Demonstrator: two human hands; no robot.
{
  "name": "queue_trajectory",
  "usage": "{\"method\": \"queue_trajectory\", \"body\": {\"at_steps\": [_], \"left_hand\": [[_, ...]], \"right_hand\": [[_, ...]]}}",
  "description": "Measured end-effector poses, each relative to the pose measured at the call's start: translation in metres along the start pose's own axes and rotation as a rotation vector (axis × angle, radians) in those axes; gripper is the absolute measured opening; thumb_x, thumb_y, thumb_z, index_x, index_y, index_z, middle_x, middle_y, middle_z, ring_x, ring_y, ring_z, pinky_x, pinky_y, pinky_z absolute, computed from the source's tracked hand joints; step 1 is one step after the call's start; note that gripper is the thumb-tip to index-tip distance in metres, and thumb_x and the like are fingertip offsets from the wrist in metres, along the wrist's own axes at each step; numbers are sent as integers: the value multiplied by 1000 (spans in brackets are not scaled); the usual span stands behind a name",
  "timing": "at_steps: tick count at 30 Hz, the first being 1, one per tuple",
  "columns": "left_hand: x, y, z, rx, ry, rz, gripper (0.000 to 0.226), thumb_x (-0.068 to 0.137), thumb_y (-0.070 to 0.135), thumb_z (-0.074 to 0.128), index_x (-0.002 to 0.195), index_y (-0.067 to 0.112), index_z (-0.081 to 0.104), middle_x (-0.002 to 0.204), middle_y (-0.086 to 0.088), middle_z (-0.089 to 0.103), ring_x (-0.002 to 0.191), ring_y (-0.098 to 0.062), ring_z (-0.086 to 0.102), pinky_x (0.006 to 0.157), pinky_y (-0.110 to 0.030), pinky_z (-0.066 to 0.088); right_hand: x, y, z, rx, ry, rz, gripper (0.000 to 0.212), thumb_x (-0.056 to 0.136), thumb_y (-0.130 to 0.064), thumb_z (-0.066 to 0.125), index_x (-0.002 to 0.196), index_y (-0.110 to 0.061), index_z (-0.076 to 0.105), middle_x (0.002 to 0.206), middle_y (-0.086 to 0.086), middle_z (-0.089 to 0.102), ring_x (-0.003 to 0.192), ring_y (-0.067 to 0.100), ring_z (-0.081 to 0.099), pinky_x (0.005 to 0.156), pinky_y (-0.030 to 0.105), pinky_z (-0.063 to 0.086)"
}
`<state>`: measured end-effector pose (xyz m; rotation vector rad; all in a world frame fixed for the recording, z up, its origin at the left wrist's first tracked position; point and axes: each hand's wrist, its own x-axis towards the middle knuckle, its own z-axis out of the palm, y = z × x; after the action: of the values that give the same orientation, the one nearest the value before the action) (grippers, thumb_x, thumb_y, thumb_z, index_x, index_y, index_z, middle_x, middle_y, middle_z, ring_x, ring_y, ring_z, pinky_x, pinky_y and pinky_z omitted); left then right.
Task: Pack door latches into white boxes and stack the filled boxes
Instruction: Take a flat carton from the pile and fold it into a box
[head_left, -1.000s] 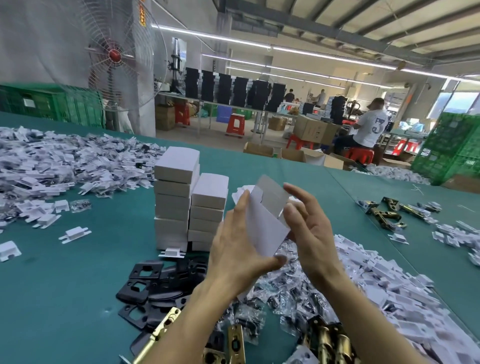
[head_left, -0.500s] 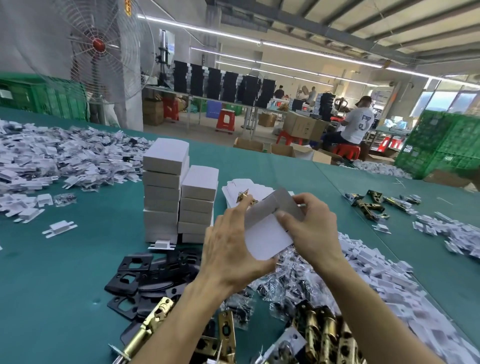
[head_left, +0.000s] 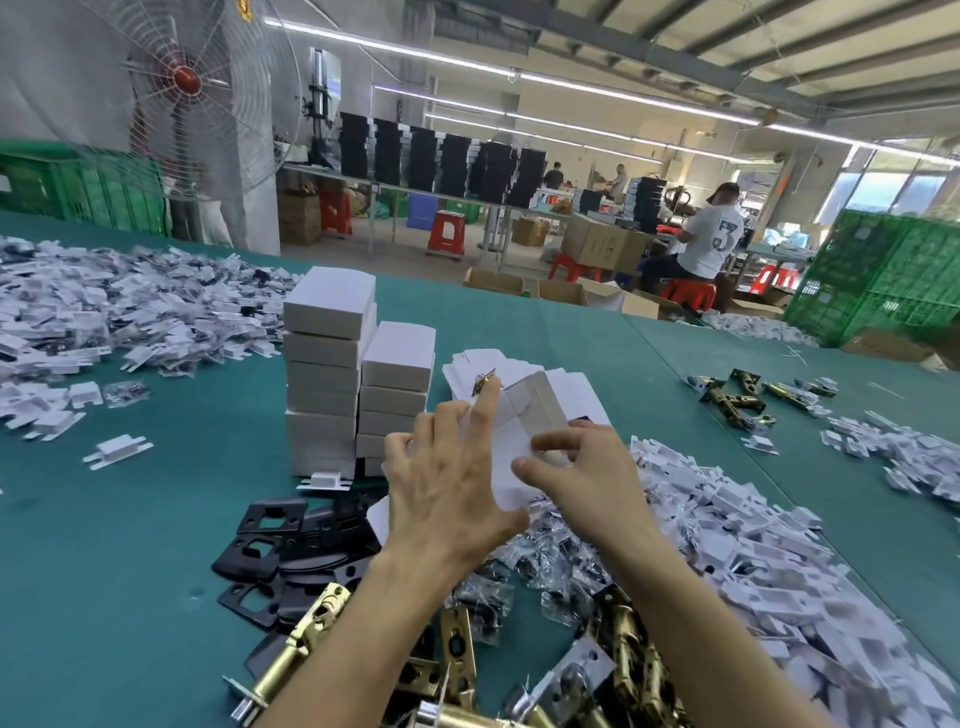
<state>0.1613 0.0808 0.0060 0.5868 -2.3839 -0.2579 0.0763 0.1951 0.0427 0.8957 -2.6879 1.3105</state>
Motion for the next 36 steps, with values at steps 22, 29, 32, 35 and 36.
{"method": "queue_trajectory", "body": {"at_steps": [22,29,32,35,36], "left_hand": [[1,9,5,-177,-7,-176,112,61,81,49,152,33,5,99,7,23,88,-15,32,68,-33,34],[1,-1,6,-110,-130,-151,131,51,79,58,150,37,-17,105,5,21,96,-16,30,78,-37,36],[0,2,11,-116,-111,-124,117,59,67,57,151,35,-9,113,6,28,100,-16,32,81,-37,33],[0,2,13,-137,-102,-112,117,63,66,61,154,29,-2,123,6,35,111,-17,41,86,-37,37],[0,2,13,-149,-90,-107,116,64,66,62,155,28,0,126,6,38,113,-17,43,87,-36,39]], "right_hand": [[-2,2,17,46,139,-56,42,80,-23,75,120,-23,63,109,-11,57,102,8,53,87,19,39],[0,6,18,440,-3,56,13,81,-15,79,87,-24,72,75,-20,71,73,-8,65,60,6,45],[-2,3,17,372,-25,45,15,78,-10,80,82,-21,70,74,-11,70,70,-2,63,63,12,48],[-4,1,14,291,-37,14,14,78,-13,80,84,-22,71,83,-3,71,81,13,66,75,28,55],[-5,1,14,261,-52,-5,13,78,-16,80,84,-23,71,85,-3,70,82,15,65,78,32,55]]}}
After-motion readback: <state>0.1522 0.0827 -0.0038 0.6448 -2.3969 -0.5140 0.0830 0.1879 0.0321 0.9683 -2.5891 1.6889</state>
